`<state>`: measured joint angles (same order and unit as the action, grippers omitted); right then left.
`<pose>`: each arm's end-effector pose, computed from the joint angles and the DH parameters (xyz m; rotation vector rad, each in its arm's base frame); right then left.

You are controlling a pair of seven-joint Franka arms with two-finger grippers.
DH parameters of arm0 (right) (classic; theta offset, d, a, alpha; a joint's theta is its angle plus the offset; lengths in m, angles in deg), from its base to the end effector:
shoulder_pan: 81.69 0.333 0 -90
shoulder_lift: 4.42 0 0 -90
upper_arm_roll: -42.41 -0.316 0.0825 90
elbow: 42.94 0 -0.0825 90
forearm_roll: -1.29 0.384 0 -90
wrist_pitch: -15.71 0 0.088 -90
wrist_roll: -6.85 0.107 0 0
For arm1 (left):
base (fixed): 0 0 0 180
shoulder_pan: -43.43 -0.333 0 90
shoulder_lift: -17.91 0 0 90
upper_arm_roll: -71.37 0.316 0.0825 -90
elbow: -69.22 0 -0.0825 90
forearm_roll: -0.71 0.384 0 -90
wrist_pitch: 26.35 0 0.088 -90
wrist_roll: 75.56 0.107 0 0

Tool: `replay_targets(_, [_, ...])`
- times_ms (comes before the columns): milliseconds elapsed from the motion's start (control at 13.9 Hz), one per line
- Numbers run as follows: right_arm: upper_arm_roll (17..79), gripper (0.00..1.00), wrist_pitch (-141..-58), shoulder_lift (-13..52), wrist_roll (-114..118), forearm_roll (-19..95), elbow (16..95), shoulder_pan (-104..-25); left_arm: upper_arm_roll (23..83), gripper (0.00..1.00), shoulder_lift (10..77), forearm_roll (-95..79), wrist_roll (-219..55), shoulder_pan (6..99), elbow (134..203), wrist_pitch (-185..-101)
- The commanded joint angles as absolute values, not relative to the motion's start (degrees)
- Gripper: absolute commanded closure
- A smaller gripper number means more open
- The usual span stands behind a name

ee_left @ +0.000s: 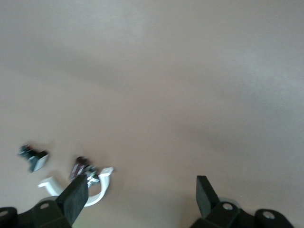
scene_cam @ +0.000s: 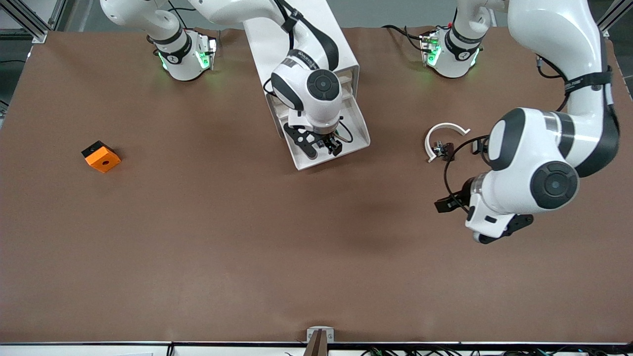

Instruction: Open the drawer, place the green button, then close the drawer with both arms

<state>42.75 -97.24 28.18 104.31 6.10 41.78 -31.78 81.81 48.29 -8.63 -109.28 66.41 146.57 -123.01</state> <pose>0.4484 0.5356 0.3386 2.7981 -1.3015 -0.1412 0.6618 -0.1876 0.4081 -3.0565 -0.5998 0.3055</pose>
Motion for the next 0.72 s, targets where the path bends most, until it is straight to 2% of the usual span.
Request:
replay_targets(0, [42.4,0.0,-85.8,25.7,103.9,6.9,33.6,-36.2,78.4,0.0,43.3,-7.7,-108.3,67.0,159.0,-133.5])
replay_targets(215, [42.4,0.0,-78.5,21.8,95.5,6.9,29.8,-40.9,72.8,0.0,46.7,-7.8,-109.2,67.9,160.2,-140.1])
replay_targets(646, [42.6,0.0,-68.4,9.8,63.1,6.4,33.0,-52.1,69.4,0.0,53.9,-8.8,-115.1,74.8,165.5,-156.8])
